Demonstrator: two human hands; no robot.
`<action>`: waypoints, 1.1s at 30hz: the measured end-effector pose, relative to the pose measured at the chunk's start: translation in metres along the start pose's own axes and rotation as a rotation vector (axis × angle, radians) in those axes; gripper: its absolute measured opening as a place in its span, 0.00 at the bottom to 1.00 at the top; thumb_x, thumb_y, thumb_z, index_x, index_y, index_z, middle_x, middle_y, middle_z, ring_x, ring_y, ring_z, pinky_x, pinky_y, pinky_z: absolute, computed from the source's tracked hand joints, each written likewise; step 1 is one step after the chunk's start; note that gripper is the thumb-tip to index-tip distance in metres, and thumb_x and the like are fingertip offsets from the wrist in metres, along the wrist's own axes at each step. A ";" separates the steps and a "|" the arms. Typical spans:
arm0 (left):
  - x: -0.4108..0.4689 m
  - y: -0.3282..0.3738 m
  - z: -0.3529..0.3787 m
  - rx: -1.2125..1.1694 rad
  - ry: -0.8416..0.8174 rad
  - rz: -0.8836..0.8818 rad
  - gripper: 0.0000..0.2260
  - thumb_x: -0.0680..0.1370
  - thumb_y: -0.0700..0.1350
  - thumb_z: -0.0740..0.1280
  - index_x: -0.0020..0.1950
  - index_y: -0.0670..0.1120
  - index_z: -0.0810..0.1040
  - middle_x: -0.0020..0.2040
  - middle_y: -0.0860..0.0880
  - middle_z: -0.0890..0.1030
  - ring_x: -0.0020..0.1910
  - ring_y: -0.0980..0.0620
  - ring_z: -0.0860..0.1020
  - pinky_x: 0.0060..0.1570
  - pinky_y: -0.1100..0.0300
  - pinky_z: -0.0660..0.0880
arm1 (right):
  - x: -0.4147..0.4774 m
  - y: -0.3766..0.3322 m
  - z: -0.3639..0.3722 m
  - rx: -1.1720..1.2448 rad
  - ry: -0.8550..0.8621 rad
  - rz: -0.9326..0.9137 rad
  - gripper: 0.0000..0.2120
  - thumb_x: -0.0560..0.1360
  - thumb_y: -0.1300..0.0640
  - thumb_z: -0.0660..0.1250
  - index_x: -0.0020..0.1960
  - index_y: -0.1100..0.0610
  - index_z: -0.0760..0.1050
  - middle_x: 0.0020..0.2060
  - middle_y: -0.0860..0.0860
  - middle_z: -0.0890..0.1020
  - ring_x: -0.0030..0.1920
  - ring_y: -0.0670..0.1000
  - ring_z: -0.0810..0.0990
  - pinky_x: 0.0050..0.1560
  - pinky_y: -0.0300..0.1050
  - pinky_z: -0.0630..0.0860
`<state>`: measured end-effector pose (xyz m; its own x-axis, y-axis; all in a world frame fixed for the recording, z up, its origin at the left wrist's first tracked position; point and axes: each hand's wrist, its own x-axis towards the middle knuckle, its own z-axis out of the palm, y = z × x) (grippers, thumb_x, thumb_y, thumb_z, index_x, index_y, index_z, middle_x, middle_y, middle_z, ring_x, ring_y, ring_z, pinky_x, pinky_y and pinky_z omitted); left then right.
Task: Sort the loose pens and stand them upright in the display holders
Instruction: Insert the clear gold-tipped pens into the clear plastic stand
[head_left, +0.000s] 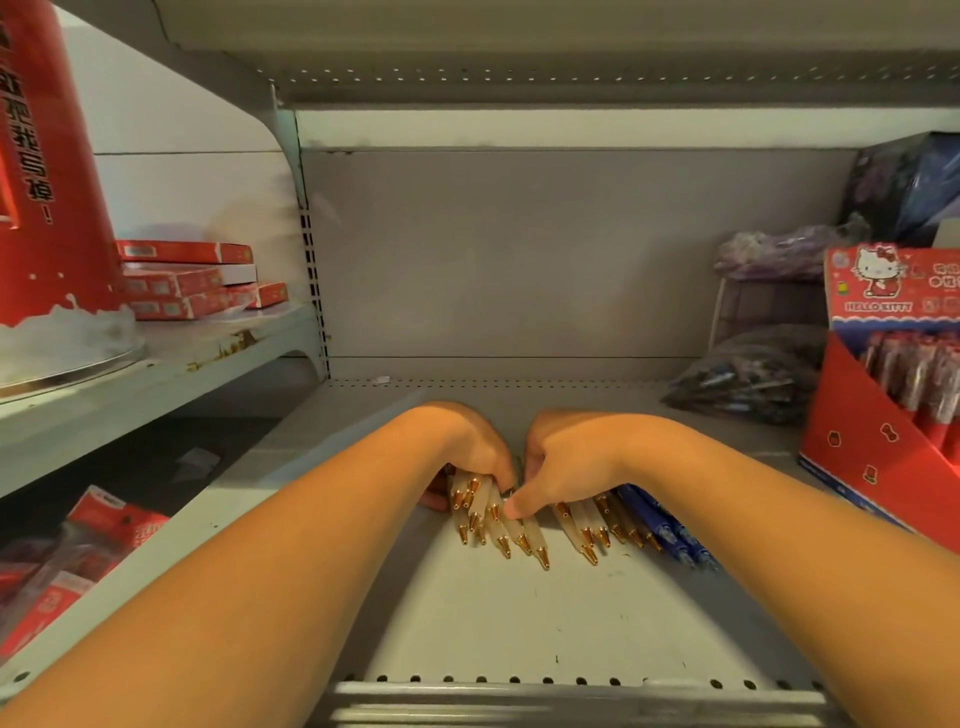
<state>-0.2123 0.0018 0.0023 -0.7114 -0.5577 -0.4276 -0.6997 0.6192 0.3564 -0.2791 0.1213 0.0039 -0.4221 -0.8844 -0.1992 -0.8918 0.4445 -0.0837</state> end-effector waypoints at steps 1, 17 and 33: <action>-0.001 -0.001 -0.002 0.013 0.001 -0.005 0.08 0.72 0.47 0.73 0.40 0.43 0.79 0.23 0.48 0.79 0.22 0.51 0.78 0.28 0.62 0.78 | 0.000 -0.002 0.000 -0.004 0.008 -0.003 0.24 0.71 0.35 0.69 0.38 0.57 0.79 0.31 0.49 0.77 0.32 0.49 0.75 0.38 0.46 0.75; -0.011 0.002 0.000 0.305 0.058 0.063 0.07 0.76 0.46 0.68 0.46 0.42 0.79 0.39 0.45 0.78 0.33 0.48 0.77 0.35 0.61 0.75 | 0.003 -0.016 0.003 0.029 0.061 0.113 0.15 0.68 0.49 0.74 0.30 0.55 0.73 0.25 0.49 0.74 0.26 0.49 0.73 0.28 0.39 0.70; -0.011 -0.031 -0.018 -0.290 0.386 0.205 0.09 0.63 0.40 0.69 0.37 0.45 0.69 0.30 0.48 0.72 0.22 0.53 0.72 0.22 0.66 0.68 | -0.007 0.004 -0.017 0.446 0.283 0.299 0.13 0.75 0.53 0.66 0.35 0.59 0.75 0.28 0.50 0.80 0.25 0.47 0.78 0.27 0.38 0.76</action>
<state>-0.1840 -0.0210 0.0116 -0.7700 -0.6380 -0.0065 -0.4938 0.5895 0.6393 -0.2819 0.1271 0.0215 -0.7252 -0.6884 -0.0146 -0.5998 0.6420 -0.4775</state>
